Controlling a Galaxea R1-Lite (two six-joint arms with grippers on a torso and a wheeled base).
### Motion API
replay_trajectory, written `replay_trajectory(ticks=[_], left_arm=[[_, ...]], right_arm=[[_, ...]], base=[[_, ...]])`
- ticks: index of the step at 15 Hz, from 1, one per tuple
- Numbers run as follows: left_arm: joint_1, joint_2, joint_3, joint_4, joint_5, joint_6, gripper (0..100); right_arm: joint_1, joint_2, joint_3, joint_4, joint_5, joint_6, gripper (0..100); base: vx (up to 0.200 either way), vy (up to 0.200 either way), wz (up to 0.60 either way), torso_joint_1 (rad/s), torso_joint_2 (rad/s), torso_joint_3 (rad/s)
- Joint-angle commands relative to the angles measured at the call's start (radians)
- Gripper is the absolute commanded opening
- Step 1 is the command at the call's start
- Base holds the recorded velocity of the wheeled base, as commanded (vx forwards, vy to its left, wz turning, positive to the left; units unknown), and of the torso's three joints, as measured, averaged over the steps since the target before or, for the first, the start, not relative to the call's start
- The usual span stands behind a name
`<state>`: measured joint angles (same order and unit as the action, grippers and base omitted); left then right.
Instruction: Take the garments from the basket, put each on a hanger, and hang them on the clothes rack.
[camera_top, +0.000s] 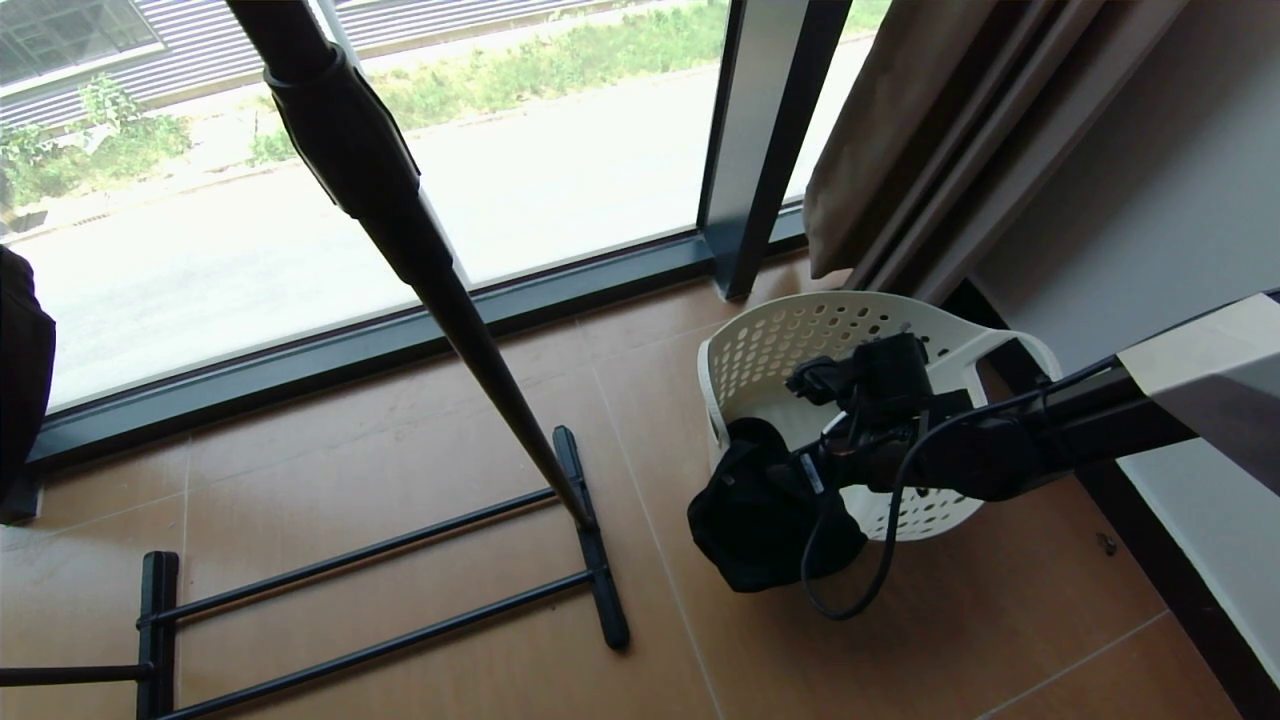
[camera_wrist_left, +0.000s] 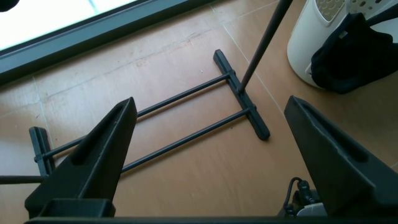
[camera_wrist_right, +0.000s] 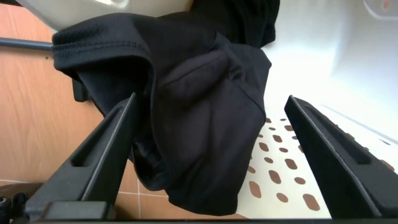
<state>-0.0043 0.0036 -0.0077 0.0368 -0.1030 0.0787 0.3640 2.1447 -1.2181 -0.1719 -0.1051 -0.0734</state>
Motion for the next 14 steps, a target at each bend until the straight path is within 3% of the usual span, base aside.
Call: replay_trajectory(ticks=[1,14], left_arm=[[0.0,-0.001,0.0,0.0,0.0,0.0,100],[0.0,-0.001,0.0,0.0,0.0,0.0,100]], right_arm=[[0.001,0.018,-0.006,-0.001,-0.001,0.0,100],[-0.017,0.078,-0.047,-0.001,-0.028,0.0,100]], base=[[0.0,0.0,0.0,0.0,0.0,0.0],[0.0,0.0,0.0,0.0,0.0,0.0]])
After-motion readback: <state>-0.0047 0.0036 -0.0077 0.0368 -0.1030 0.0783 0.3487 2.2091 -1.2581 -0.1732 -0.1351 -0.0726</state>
